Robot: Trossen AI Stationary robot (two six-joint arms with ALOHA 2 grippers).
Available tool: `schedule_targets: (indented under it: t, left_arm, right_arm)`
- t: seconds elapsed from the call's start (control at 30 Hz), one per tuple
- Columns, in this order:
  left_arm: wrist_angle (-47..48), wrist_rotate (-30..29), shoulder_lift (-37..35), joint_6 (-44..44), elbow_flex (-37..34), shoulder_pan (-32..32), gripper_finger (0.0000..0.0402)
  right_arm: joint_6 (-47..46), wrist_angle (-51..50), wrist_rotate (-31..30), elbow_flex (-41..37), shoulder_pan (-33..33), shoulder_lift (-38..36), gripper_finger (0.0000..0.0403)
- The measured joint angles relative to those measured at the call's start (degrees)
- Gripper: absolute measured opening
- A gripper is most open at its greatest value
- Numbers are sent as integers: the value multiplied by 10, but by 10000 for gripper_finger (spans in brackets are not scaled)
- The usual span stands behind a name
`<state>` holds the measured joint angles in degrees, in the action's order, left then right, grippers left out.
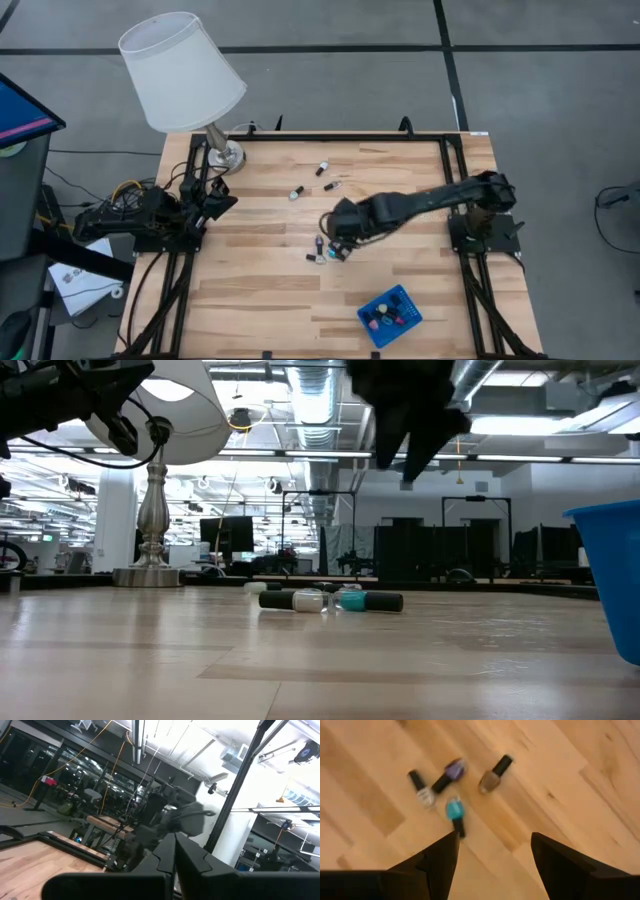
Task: Pick & Place Nail Polish
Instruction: Put the brown nail polish into the blue bin
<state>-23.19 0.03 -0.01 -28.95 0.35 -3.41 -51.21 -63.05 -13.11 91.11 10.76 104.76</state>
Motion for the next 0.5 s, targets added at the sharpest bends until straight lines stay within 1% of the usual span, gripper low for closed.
schedule_targets:
  t: [0.17,0.37,0.5]
  left_arm:
    - [-1,0,0,0,0,0,1]
    - [0,0,0,0,0,0,1]
    - [0,0,0,0,0,0,1]
  right_arm:
    - [0,37,19,0,-41,42,240]
    - [1,82,54,0,-83,72,240]
    - [-8,112,55,2,-102,82,240]
